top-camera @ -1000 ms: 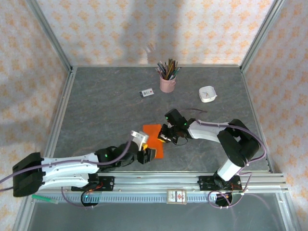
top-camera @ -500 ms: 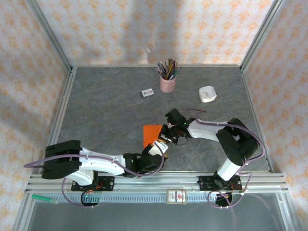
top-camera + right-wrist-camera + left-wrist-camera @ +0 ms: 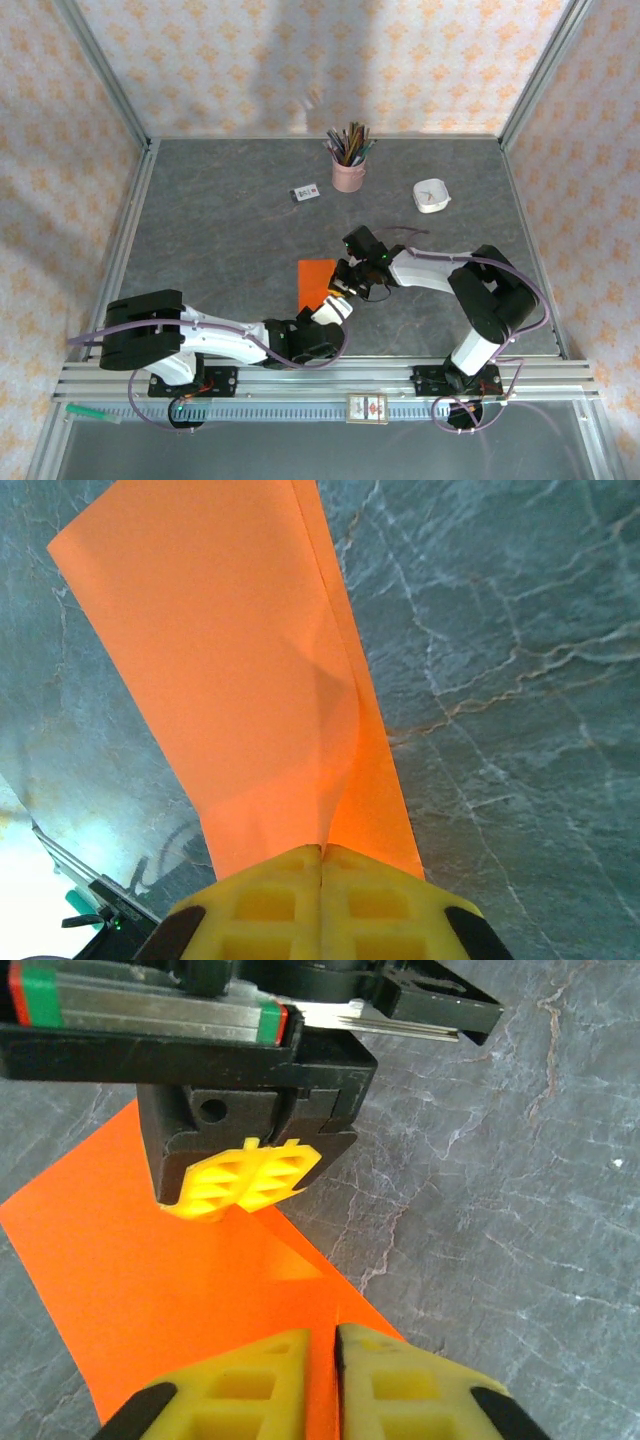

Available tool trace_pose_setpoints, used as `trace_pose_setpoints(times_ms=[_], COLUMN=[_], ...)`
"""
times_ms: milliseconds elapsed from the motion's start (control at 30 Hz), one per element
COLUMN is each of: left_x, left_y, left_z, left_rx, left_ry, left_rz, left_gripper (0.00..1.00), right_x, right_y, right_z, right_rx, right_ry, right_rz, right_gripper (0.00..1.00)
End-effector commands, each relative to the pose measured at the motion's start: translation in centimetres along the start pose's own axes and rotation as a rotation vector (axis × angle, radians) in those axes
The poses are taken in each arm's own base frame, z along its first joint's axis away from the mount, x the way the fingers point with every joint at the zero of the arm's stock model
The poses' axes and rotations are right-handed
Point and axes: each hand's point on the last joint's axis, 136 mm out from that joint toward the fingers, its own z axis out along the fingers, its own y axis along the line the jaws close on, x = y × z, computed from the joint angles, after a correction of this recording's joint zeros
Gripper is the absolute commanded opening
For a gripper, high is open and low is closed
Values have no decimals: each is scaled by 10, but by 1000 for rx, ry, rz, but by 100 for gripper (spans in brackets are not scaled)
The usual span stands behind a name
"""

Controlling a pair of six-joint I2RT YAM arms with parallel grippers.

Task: Fold a paper plane with a square sheet of paper (pick it up from the middle)
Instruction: Fold the triangle at the bottom-center of the table.

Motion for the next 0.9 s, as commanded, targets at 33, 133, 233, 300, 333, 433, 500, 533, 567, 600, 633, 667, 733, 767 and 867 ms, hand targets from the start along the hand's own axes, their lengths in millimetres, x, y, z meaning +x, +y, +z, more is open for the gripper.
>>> trace_pose_setpoints(times_ms=[33,133,233,300,333,433,500,533,567,600,633,667,733,767,867], left_x=[-10,-10,-10,-11,-11,-13,-13,-14,-15,-14,-14,-13,-11,-10,-7], left_y=[0,-2,-4,-6,-7,-10,-12,-14,-15,-16,-16,-17,-16,-14,-8], left_z=[-2,-3,-4,-6,-7,-10,-13,-15,-17,-19,-21,-23,-26,-28,-32], left_rx=[-15,6,36,80,109,208,275,316,342,374,395,420,453,468,497], left_ry=[-26,-31,-35,-35,-34,-35,-39,-44,-48,-51,-53,-56,-65,-69,-84], left_rz=[-21,-34,-59,-83,-99,-162,-203,-222,-234,-250,-264,-277,-302,-314,-355], left_gripper=[10,3,0,0,0,0,0,0,0,0,0,0,0,0,0], right_x=[-1,-3,-3,-4,-5,-9,-13,-16,-19,-22,-25,-29,-34,-35,-34], right_y=[-4,-4,-4,-3,-2,-3,-6,-7,-9,-10,-10,-7,4,14,37], right_z=[1,0,-1,-2,-4,-12,-21,-27,-33,-40,-46,-52,-61,-63,-58], right_rx=[15,15,16,18,17,29,40,43,45,46,48,45,13,-22,-122], right_ry=[0,-6,-12,-18,-23,-50,-79,-101,-119,-141,-165,-196,-236,-242,-220], right_rz=[-1,-2,-7,-14,-19,-41,-58,-66,-73,-82,-91,-111,-161,-183,-225], right_gripper=[0,1,3,6,9,23,29,32,33,35,36,37,37,37,34])
